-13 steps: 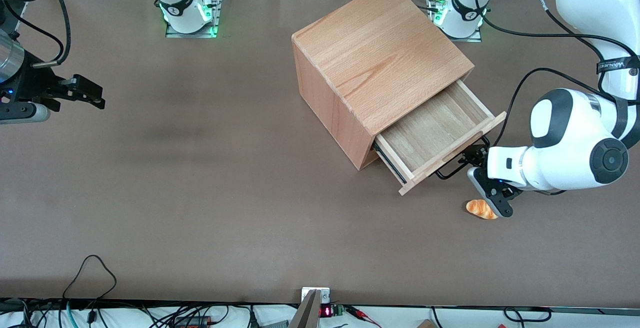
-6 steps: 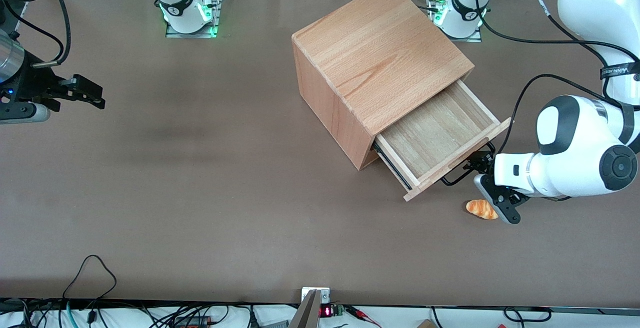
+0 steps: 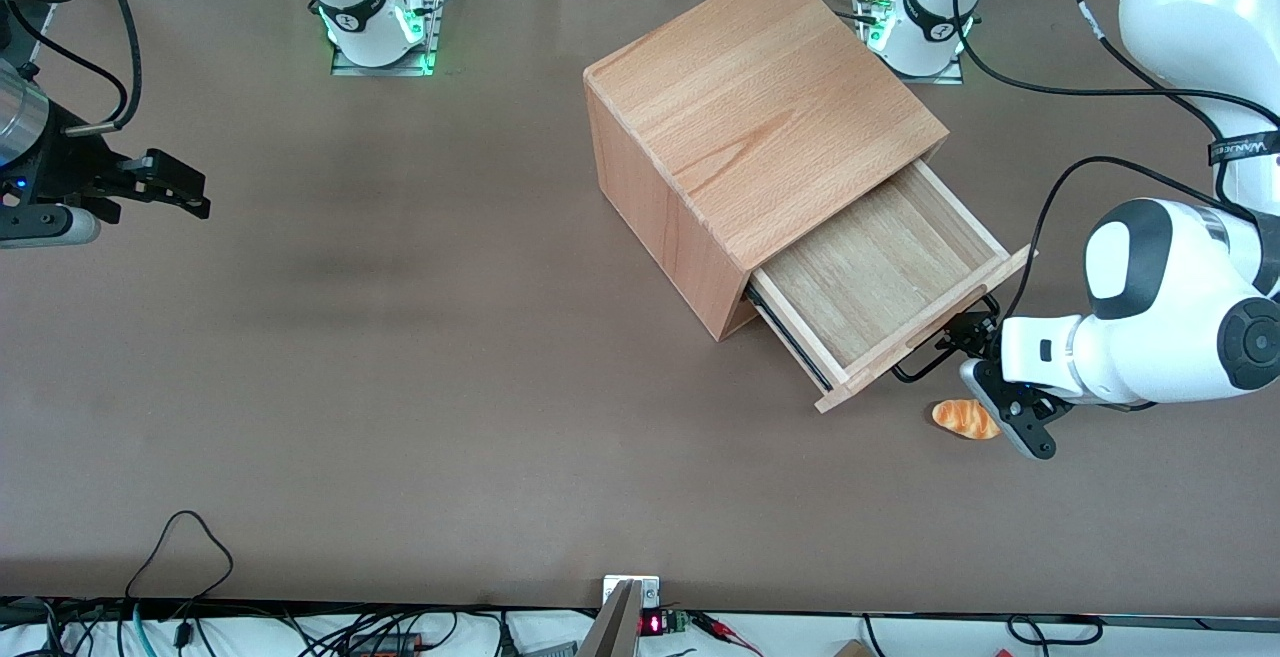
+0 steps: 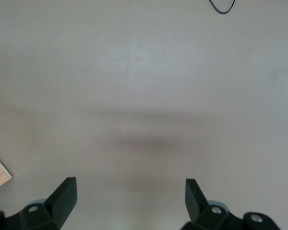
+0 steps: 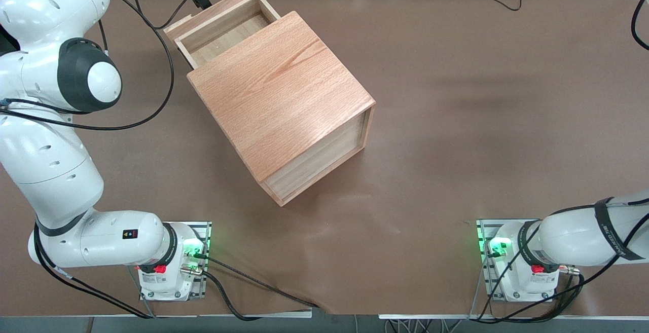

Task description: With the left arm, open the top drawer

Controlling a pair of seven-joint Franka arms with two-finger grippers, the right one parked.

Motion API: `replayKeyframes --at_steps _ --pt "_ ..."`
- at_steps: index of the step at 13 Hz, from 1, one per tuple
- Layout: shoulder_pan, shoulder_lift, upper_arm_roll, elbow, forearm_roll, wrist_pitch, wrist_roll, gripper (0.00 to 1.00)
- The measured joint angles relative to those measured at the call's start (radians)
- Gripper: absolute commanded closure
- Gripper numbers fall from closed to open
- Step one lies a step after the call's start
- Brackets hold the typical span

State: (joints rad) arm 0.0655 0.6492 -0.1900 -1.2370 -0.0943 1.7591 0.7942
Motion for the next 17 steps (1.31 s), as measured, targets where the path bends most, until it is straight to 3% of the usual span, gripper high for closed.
replayKeyframes --at_steps 11,17 --pt "-0.001 0.003 0.001 0.014 0.0 -0.092 0.0 0.0" --pt "-0.001 0.003 0.001 0.115 0.0 -0.149 0.0 0.0"
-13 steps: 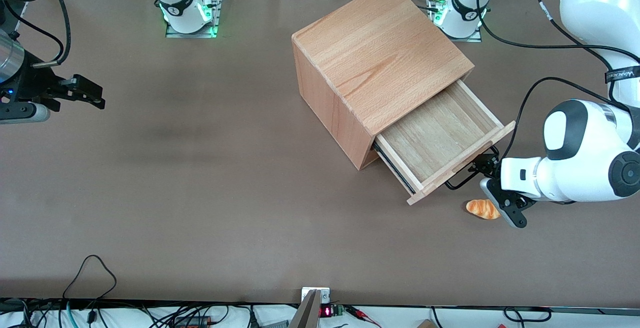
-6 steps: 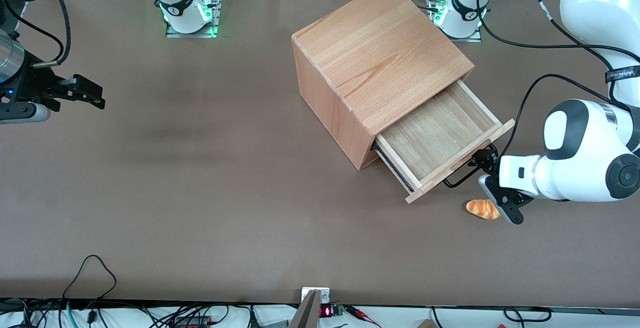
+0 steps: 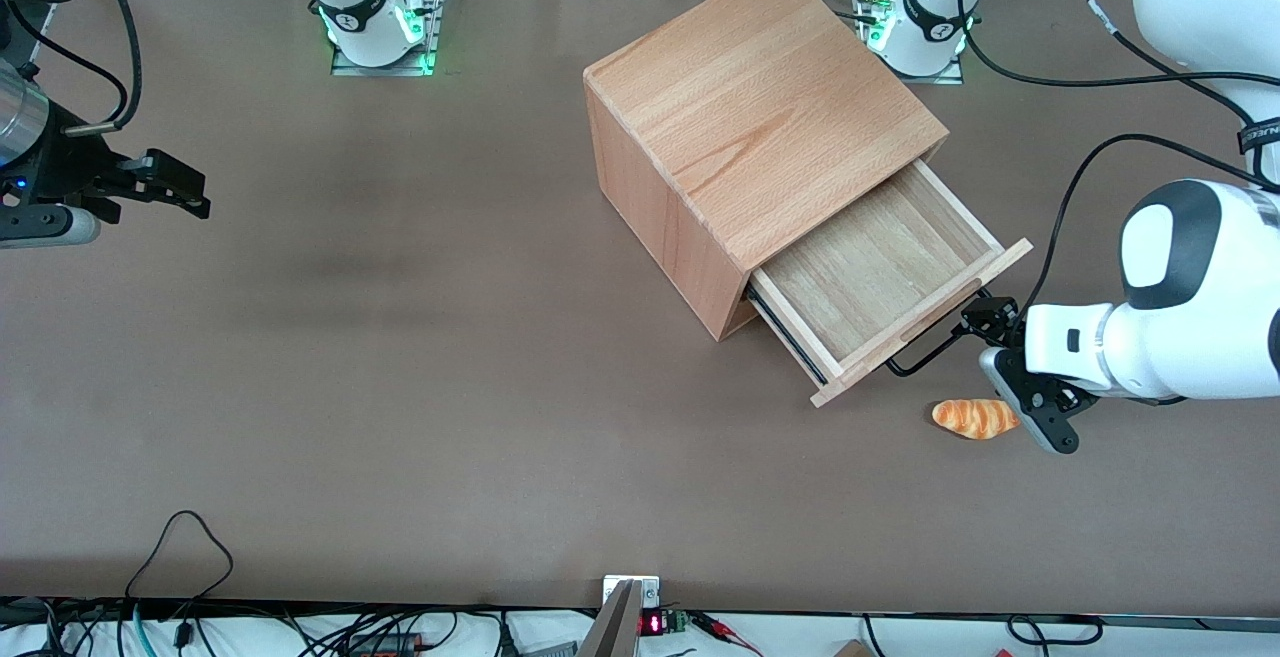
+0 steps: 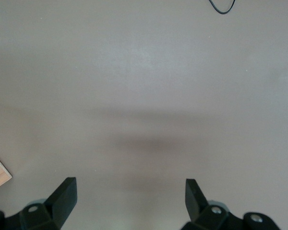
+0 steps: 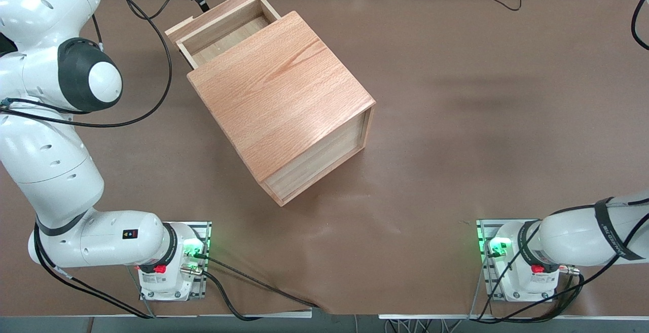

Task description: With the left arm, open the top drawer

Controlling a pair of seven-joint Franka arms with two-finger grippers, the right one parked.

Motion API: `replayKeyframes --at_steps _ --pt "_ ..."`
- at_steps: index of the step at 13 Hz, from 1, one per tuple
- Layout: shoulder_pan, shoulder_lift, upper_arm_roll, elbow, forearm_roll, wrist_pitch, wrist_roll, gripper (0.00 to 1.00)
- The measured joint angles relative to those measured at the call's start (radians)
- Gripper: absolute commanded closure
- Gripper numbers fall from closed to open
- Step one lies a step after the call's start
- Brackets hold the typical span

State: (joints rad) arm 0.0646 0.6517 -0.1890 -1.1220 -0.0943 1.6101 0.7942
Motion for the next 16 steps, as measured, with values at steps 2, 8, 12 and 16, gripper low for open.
replayKeyframes --at_steps 2,8,12,16 --pt "0.0 0.0 0.0 0.001 0.0 -0.004 0.0 0.0" --pt "0.007 -0.046 0.034 0.034 0.0 -0.041 0.0 0.0" --pt "0.013 -0.111 0.085 0.035 0.0 -0.056 -0.005 0.0" --pt "0.018 -0.17 0.142 0.036 0.0 -0.108 -0.122 0.0"
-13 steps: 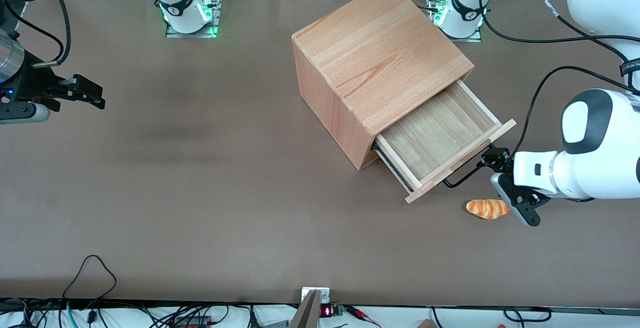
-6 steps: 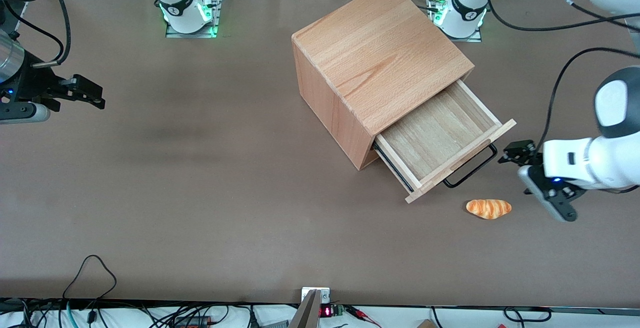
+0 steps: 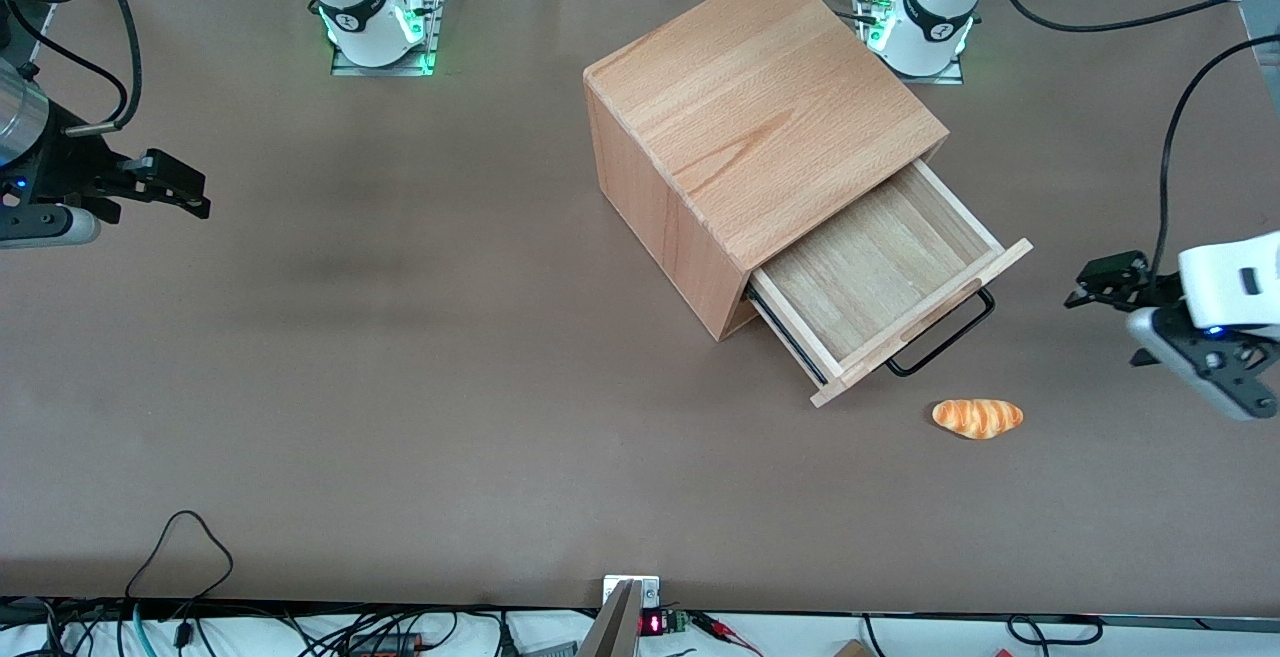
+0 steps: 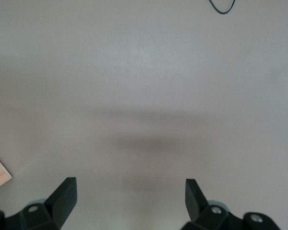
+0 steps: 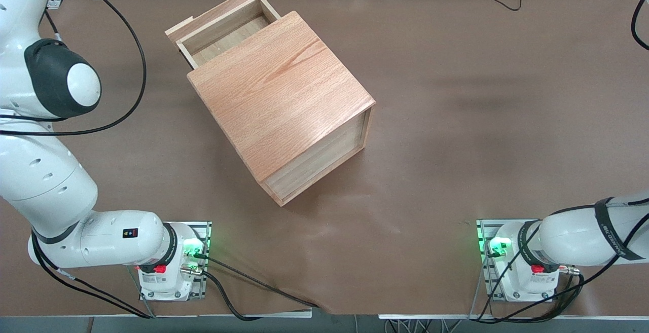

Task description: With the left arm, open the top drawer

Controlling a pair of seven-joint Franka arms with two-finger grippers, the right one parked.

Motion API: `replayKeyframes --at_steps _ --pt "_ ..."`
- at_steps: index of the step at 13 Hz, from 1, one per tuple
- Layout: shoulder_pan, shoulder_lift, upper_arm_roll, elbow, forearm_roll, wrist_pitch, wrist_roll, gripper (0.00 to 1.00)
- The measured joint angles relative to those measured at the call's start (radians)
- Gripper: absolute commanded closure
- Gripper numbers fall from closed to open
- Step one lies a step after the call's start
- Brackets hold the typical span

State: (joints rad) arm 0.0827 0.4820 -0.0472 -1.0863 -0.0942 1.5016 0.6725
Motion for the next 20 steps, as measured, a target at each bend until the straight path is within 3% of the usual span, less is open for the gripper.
replayKeyframes --at_steps 8,12,20 --pt "0.07 -0.083 0.013 -0.002 0.002 -0.058 -0.354 0.0" --pt "0.0 -0.133 0.044 -0.026 0.055 -0.079 -0.499 0.0" --pt "-0.089 -0.312 0.114 -0.179 0.075 -0.08 -0.667 0.0"
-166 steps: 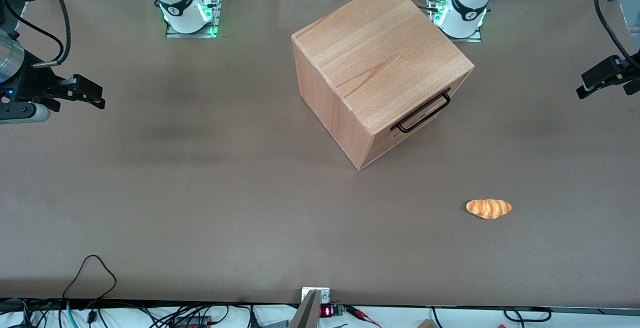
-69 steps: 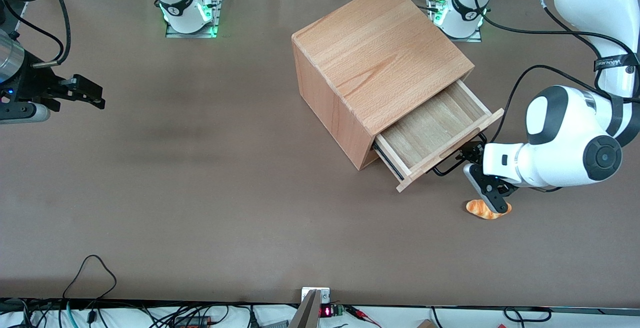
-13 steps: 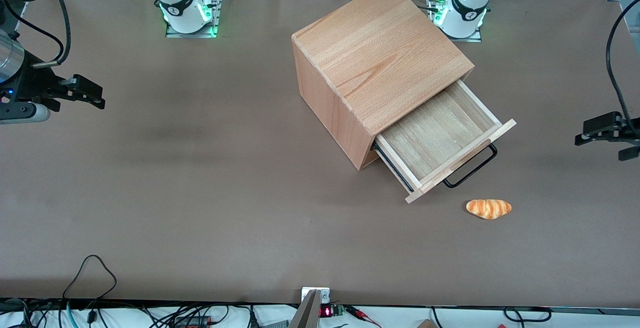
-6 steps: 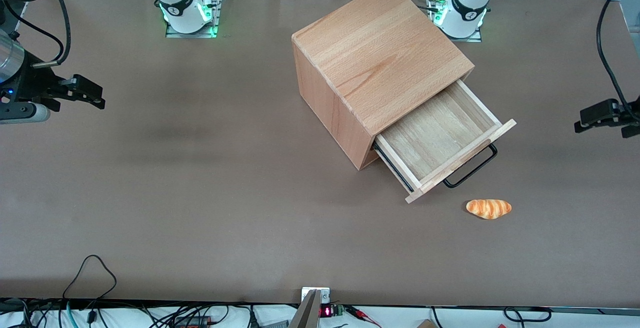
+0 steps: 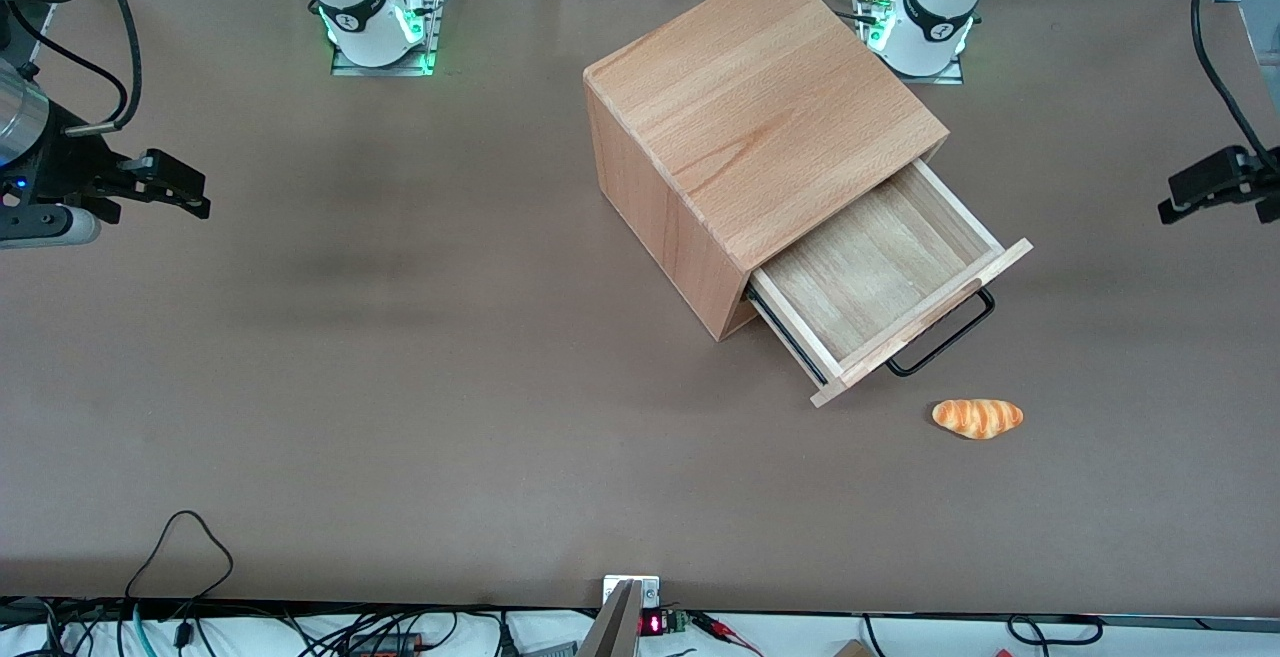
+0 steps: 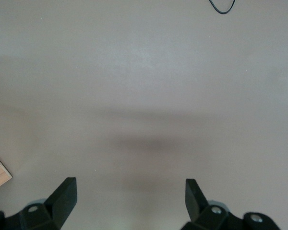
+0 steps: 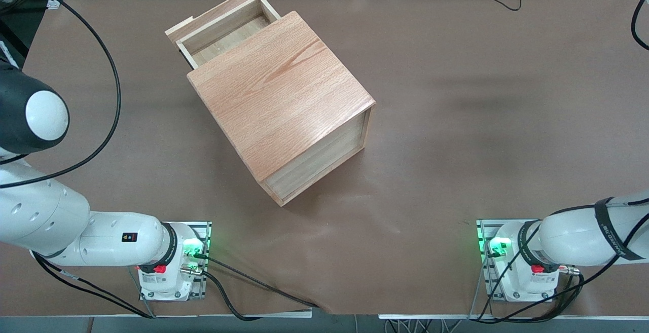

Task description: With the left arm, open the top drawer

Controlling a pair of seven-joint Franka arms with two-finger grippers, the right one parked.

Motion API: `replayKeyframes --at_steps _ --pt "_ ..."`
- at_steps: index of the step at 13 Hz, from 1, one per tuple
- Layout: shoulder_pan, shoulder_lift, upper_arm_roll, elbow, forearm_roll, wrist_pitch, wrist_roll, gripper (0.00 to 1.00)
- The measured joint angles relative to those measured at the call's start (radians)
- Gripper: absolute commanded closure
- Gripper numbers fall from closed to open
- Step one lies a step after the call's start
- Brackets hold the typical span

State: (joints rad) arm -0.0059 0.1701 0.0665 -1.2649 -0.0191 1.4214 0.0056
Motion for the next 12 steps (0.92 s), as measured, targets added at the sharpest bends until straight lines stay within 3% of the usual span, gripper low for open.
replayKeyframes --at_steps 6,12 --pt "-0.011 -0.126 0.01 -0.16 0.001 0.054 -0.024 0.0" --pt "-0.008 -0.136 0.013 -0.181 0.001 0.057 -0.01 0.0"
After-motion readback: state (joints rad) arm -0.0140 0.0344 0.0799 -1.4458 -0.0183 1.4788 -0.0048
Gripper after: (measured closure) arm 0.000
